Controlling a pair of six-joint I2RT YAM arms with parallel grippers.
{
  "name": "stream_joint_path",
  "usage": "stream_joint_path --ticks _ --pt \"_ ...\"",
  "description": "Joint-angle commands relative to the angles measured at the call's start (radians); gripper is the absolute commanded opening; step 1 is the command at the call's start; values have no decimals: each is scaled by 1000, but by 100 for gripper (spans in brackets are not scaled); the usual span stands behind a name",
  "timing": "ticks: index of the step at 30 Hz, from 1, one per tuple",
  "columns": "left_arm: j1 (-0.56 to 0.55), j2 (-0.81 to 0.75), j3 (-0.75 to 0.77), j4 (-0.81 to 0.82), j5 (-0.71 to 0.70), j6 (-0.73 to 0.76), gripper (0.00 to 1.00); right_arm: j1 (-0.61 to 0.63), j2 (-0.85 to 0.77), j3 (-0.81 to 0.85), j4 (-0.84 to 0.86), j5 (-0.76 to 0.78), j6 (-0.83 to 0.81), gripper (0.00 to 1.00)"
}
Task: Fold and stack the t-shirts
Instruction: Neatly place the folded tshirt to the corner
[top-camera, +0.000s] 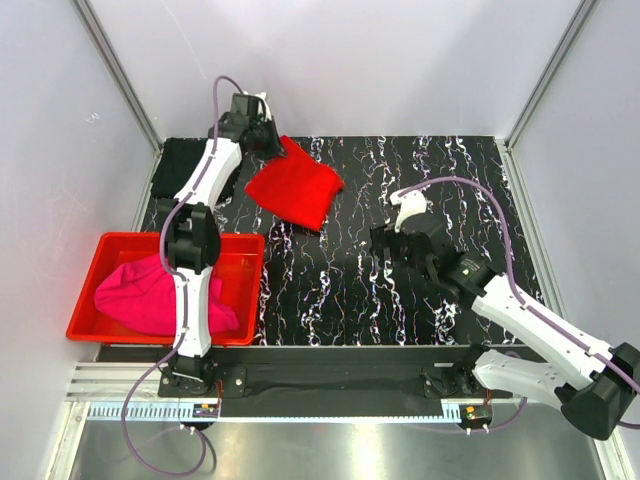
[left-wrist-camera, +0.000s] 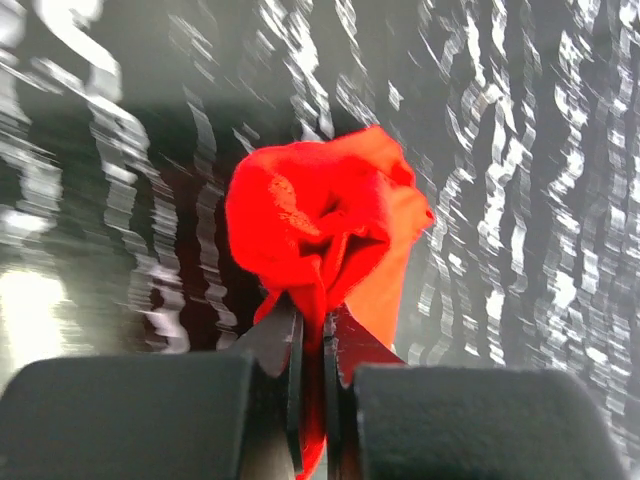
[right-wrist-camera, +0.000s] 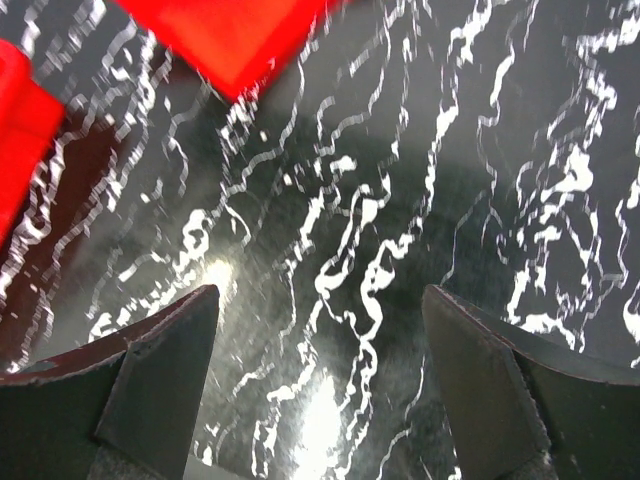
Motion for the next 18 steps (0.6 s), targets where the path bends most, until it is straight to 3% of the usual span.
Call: stream_joint_path --ticks 1,8,18 --pt "25 -7 107 -88 -117 164 0 0 -6 -24 1 10 28 90" --pt "66 -42 156 -122 -233 318 0 -17 -29 -41 -17 14 -38 92" --pt "134 -88 230 -141 -286 420 0 -66 38 -46 6 -2 -21 92"
